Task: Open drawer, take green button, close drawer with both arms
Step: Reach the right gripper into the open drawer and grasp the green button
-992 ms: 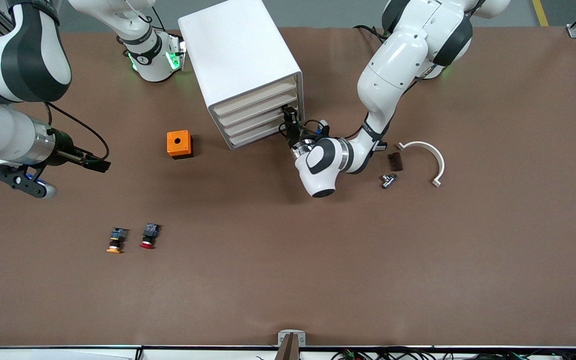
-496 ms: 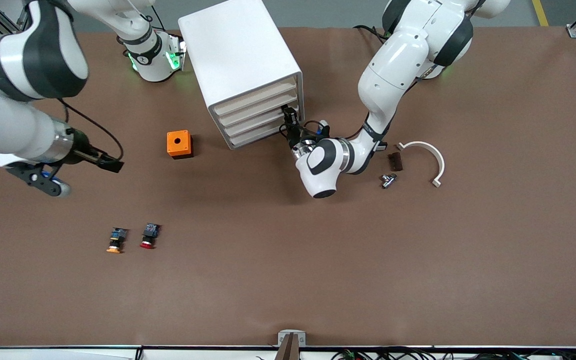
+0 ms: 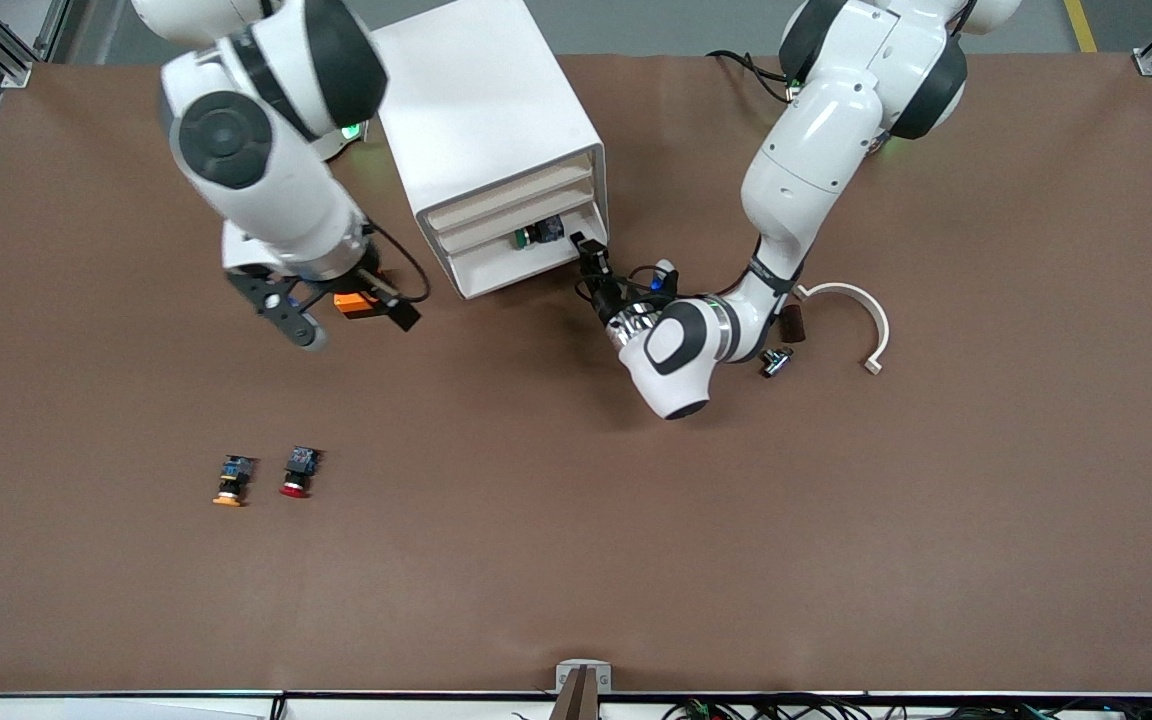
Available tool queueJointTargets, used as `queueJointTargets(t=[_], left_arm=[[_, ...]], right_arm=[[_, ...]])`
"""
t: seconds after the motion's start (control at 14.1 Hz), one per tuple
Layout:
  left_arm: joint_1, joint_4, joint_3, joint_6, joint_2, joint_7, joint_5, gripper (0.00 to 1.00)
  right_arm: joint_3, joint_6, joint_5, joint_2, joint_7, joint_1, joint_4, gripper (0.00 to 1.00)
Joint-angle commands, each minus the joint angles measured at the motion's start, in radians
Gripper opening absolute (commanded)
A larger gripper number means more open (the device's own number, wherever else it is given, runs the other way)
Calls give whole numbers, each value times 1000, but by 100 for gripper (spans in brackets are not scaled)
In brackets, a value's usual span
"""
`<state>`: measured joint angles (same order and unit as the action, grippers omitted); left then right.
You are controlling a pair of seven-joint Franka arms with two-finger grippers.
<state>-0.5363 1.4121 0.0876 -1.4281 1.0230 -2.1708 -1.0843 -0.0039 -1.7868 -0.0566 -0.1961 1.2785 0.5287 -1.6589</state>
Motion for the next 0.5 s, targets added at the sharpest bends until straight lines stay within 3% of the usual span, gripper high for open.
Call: queueJointTargets(t=[0.0, 0.43], left_arm=[[65, -15, 7, -38, 9, 5, -51, 14], [140, -16, 9, -77, 9, 8, -52, 16]], right_arm=[[-13, -78, -5, -58, 149, 72, 5, 100], [-16, -201, 9, -163, 350, 209, 5, 100]])
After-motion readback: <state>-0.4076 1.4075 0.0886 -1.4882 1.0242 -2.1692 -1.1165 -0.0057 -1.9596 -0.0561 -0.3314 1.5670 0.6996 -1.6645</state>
